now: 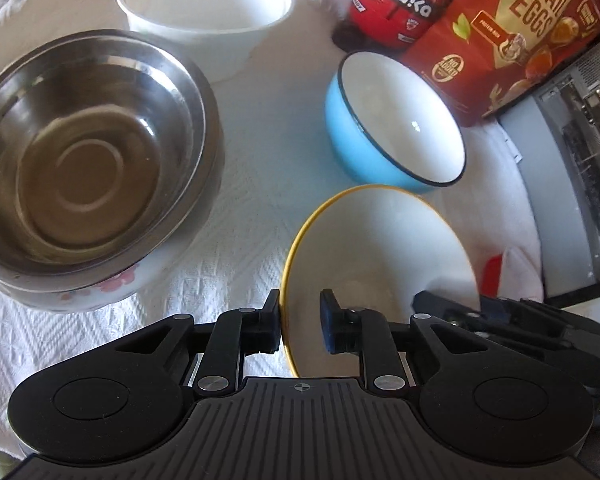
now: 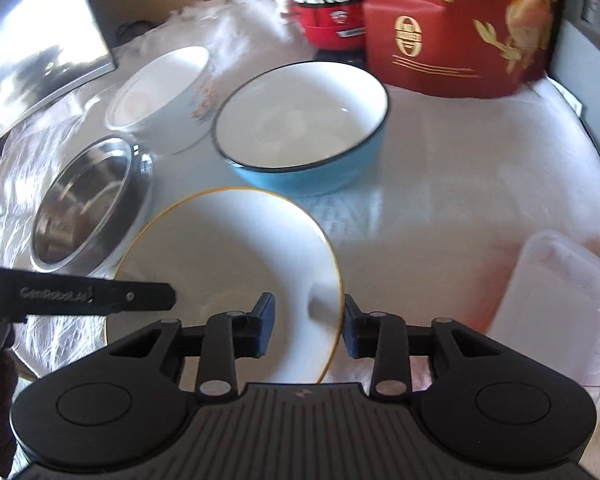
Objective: Organize plates and bowls
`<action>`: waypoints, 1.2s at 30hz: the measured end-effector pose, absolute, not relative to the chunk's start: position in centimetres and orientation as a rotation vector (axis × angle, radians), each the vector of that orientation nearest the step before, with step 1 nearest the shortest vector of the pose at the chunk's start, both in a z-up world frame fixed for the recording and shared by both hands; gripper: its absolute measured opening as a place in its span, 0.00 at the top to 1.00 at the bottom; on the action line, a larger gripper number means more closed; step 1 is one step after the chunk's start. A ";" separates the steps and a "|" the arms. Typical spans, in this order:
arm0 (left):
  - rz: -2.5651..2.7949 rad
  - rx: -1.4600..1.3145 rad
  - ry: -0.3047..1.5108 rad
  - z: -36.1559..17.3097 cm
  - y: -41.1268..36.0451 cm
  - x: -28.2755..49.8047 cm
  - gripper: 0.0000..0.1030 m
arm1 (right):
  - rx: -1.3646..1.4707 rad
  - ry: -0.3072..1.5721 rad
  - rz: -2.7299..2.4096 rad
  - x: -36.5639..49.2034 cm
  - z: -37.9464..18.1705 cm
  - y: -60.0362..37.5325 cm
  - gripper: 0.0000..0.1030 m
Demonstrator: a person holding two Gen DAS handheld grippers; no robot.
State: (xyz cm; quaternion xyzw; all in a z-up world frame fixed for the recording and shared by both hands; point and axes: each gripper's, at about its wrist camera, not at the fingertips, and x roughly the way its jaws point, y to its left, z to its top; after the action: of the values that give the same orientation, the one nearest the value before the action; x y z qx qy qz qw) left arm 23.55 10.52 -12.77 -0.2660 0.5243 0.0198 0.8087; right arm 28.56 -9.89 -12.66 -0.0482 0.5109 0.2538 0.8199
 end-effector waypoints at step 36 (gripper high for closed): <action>-0.029 -0.478 1.109 -11.7 11.9 25.7 0.79 | -0.015 1.140 0.436 27.7 -13.2 -9.5 0.59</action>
State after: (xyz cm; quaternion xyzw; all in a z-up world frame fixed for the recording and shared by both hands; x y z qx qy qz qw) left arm 25.69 11.90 -11.69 -0.2247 0.5214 -0.0135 0.8231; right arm 27.70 -9.47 -13.21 -0.0071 0.5351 0.2048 0.8195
